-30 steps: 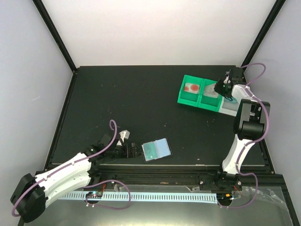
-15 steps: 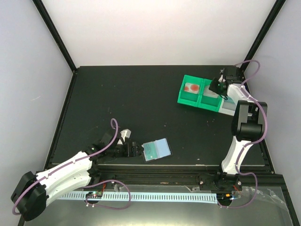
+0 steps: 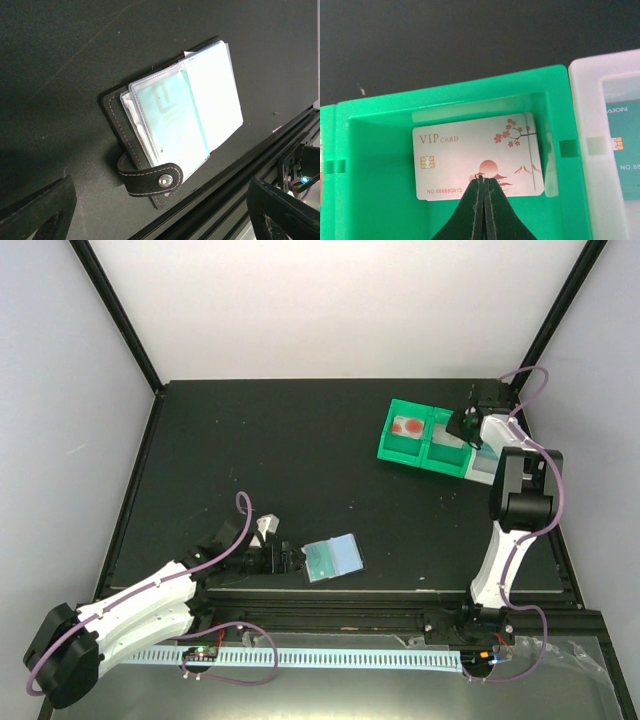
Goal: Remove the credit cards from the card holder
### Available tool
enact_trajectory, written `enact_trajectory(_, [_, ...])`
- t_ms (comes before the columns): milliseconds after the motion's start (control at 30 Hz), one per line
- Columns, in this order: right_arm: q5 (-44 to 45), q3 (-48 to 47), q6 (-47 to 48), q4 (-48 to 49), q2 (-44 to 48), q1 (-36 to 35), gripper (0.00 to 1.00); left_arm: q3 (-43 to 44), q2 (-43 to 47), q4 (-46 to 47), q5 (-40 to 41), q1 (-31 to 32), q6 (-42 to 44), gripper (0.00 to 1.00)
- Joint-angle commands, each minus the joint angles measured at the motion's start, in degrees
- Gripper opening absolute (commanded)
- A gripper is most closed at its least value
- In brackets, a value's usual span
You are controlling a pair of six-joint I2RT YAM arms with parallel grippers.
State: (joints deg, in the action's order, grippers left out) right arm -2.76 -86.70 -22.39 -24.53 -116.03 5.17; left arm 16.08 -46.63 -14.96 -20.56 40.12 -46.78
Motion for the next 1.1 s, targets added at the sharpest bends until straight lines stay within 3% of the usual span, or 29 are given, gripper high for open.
enact_trajectory(0, [2.85,-1.65,0.75,-0.96,-0.88,0.05,0.01,2.11,0.32,0.08,-0.38,-0.27,1.38,0.95])
enact_trajectory(333, [0.77,1.71,-0.08,-1.07,4.80,-1.67,0.01,2.28,2.44,-1.12,0.35,-0.28,0.82,0.94])
enact_trajectory(667, [-2.58,12.33,-1.47,-0.49,18.65,-6.46,0.04,1.77,3.03,0.23,-1.97,-0.15,-0.85,0.91])
enact_trajectory(1067, [-10.38,30.58,-0.53,2.12,39.23,-16.44,0.20,-0.88,1.92,4.83,-2.73,0.38,-3.94,0.88])
